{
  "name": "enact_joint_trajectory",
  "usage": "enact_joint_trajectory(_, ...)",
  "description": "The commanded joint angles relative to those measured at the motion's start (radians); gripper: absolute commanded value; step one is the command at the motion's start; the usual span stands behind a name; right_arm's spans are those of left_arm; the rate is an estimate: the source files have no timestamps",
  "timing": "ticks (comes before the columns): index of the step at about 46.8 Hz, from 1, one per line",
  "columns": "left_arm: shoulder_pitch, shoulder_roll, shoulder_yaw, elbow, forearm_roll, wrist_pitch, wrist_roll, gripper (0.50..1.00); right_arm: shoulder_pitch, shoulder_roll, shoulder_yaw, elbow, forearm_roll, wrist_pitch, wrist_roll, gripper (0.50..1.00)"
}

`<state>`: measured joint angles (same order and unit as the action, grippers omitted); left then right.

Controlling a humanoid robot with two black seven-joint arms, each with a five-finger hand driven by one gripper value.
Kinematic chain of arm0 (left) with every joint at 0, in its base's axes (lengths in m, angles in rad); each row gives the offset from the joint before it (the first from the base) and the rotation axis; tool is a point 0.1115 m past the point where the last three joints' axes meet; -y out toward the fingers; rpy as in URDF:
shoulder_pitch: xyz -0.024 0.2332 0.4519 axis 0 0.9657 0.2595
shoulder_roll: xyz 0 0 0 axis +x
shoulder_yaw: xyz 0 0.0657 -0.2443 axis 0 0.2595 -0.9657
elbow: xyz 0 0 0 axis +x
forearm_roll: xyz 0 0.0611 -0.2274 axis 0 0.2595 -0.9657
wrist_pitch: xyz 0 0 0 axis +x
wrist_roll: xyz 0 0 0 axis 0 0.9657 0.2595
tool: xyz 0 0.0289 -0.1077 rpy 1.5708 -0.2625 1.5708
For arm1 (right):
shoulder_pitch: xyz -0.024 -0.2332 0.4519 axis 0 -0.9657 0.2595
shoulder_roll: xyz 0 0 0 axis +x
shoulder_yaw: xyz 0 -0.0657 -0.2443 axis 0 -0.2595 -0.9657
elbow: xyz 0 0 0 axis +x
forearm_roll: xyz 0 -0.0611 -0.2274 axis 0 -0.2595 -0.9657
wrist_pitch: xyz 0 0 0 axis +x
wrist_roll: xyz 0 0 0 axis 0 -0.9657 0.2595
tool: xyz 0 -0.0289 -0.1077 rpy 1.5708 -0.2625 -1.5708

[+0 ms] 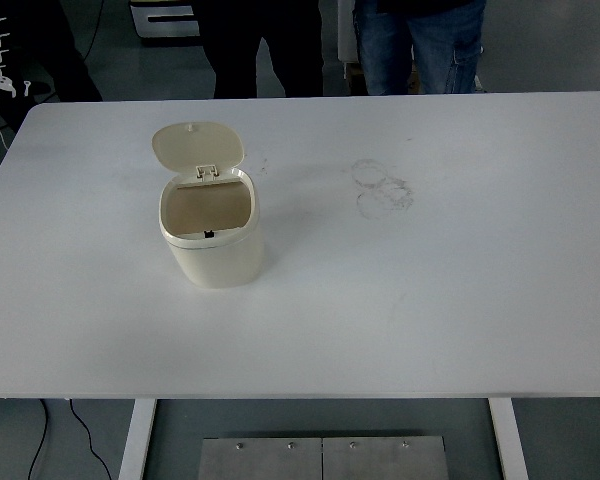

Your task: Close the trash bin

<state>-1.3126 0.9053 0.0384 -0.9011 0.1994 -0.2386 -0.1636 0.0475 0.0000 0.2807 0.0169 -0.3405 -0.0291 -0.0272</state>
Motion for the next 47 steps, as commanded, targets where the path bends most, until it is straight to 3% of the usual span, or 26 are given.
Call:
enact_joint_trajectory(1, -0.102, -0.014, 0.093, -0.030, 0.000, 0.002, 0.030, 1.000, 0.000, 0.000, 0.000, 0.000, 0.000, 0.000, 0.000, 0.989)
enact_joint_trajectory(9, -0.273, -0.085, 0.282, -0.079, 0.000, 0.002, 0.073, 1.000, 0.000, 0.000, 0.000, 0.000, 0.001, 0.000, 0.000, 0.989)
enact_joint_trajectory(20, -0.424, -0.155, 0.394, -0.196, 0.008, -0.007, 0.121, 1.000, 0.000, 0.000, 0.000, 0.000, 0.001, 0.000, 0.000, 0.989)
enact_joint_trajectory(28, -0.497, -0.195, 0.442, -0.292, 0.009, -0.021, 0.161, 1.000, 0.000, 0.000, 0.000, 0.000, 0.000, 0.000, 0.000, 0.989)
enact_joint_trajectory(34, -0.524, -0.214, 0.466, -0.328, 0.009, -0.057, 0.188, 1.000, 0.000, 0.000, 0.000, 0.000, 0.001, 0.000, 0.001, 0.989)
enact_joint_trajectory(42, -0.563, -0.212, 0.482, -0.344, 0.009, -0.128, 0.276, 1.000, 0.000, 0.000, 0.000, 0.000, 0.000, 0.000, 0.001, 0.989)
enact_joint_trajectory(47, -0.593, -0.210, 0.482, -0.346, 0.009, -0.156, 0.291, 1.000, 0.000, 0.000, 0.000, 0.000, 0.001, 0.000, 0.001, 0.989)
